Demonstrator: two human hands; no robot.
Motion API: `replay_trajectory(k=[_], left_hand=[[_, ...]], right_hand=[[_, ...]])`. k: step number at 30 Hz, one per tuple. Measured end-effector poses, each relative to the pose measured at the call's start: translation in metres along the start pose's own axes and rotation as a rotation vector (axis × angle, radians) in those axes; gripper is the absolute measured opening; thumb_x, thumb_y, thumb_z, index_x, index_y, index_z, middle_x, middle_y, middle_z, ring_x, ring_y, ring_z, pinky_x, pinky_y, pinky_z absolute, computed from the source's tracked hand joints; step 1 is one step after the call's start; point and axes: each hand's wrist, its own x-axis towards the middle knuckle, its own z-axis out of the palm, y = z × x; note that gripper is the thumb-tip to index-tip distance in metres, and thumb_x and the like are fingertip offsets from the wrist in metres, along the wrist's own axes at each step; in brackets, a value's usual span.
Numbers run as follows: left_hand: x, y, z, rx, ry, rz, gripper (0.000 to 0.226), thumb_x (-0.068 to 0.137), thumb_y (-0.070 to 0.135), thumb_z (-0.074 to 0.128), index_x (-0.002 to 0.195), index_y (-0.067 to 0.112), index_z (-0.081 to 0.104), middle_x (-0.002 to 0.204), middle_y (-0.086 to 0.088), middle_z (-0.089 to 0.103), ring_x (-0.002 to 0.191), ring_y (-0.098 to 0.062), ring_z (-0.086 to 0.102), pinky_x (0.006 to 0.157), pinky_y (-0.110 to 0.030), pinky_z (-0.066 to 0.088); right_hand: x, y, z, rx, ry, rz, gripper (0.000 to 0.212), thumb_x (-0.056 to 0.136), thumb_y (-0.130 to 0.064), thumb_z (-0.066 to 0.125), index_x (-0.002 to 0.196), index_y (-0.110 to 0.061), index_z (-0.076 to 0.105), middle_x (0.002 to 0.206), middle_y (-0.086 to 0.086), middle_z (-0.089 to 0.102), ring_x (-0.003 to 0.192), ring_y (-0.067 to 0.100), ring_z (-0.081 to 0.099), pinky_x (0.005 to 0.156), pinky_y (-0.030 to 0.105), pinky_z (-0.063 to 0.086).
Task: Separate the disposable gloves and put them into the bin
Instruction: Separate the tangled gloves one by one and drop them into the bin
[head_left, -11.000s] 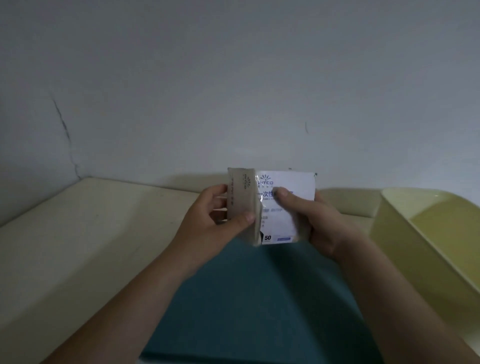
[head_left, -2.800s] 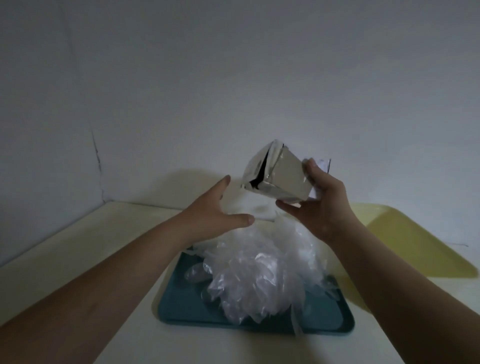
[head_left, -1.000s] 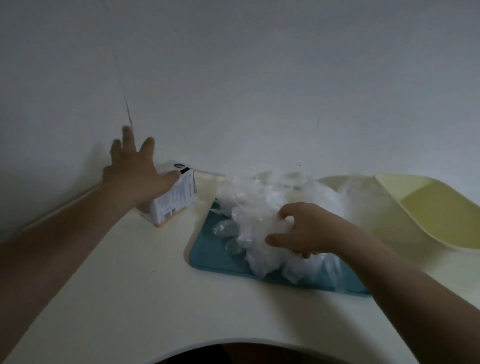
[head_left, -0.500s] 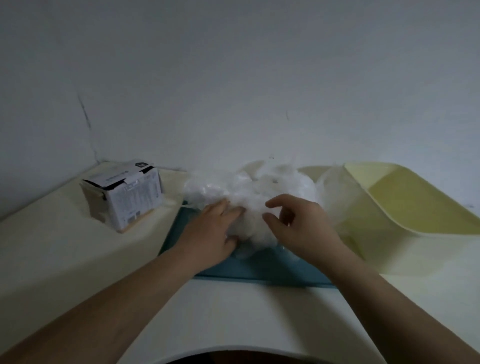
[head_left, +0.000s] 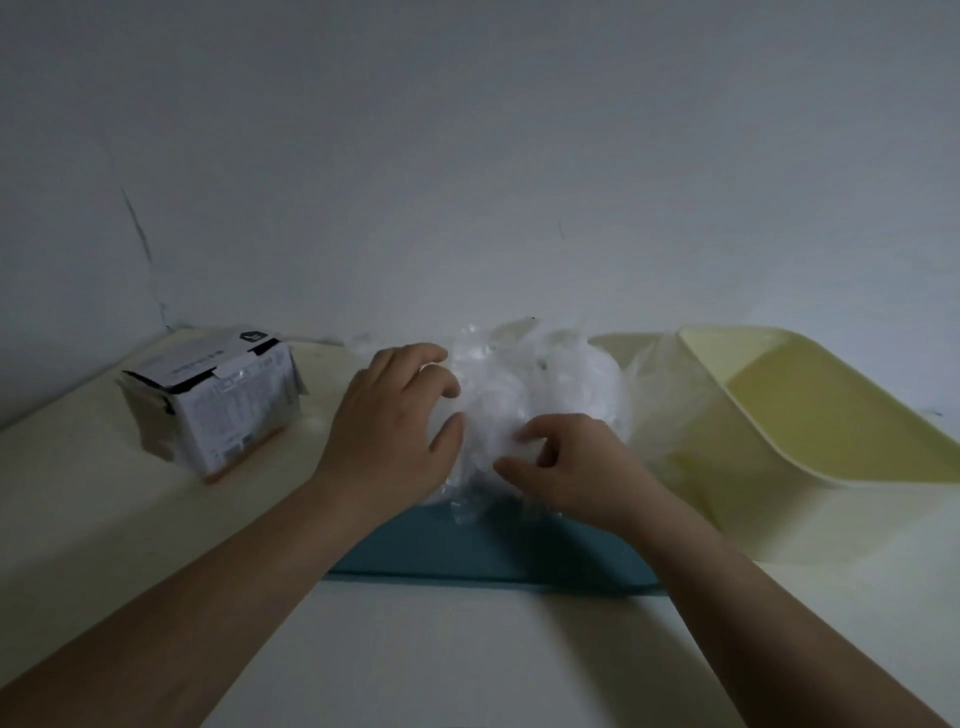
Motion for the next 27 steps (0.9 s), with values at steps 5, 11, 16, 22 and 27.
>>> replay_trajectory(k=[5,11,16,22,27], left_hand=[[0.037,0.041,0.015,-0.155,-0.043,0.077,0.037,0.094,0.017,0.069,0.13,0.022,0.064,0.146,0.004,0.055,0.136,-0.016,0.047,0.112,-0.035,0.042],[0.085,0.074,0.051,-0.245,-0.465,0.074,0.056,0.091,0.021,0.069,0.144,0.036,0.055,0.154,0.008,0.048,0.139,-0.017,0.046,0.115,-0.038,0.044],[0.087,0.067,0.062,-0.129,-0.528,0.024,0.029,0.09,0.03,0.07,0.119,0.031,0.071,0.111,0.006,0.061,0.099,-0.02,0.063,0.086,-0.044,0.057],[0.083,0.047,0.04,-0.187,-0.399,-0.064,0.02,0.099,0.022,0.064,0.106,0.022,0.082,0.103,0.001,0.078,0.091,-0.019,0.069,0.089,-0.037,0.057],[0.086,0.047,0.015,-0.3,-0.319,-0.152,0.028,0.104,0.031,0.056,0.105,0.015,0.079,0.113,-0.005,0.077,0.102,-0.023,0.071,0.096,-0.041,0.057]], right_hand=[[-0.015,-0.006,-0.036,0.017,0.437,-0.113,0.037,0.089,-0.064,0.061,0.078,-0.03,0.069,0.066,-0.01,0.064,0.059,0.004,0.06,0.059,0.029,0.051],[-0.008,0.036,-0.029,0.073,0.444,-0.143,0.035,0.096,-0.03,0.057,0.129,-0.021,0.062,0.131,-0.001,0.055,0.118,0.019,0.056,0.1,0.037,0.05],[-0.002,0.033,-0.038,0.248,0.224,-0.012,0.036,0.099,-0.011,0.054,0.131,-0.02,0.065,0.127,-0.001,0.069,0.117,0.014,0.064,0.103,0.04,0.054],[-0.013,0.025,-0.048,0.2,0.224,-0.024,0.054,0.094,-0.004,0.057,0.142,-0.03,0.055,0.143,-0.01,0.058,0.131,0.009,0.05,0.109,0.029,0.044],[-0.022,0.014,-0.054,0.201,0.304,-0.065,0.063,0.09,-0.02,0.072,0.147,-0.031,0.05,0.149,-0.011,0.053,0.136,0.016,0.05,0.115,0.042,0.045]])
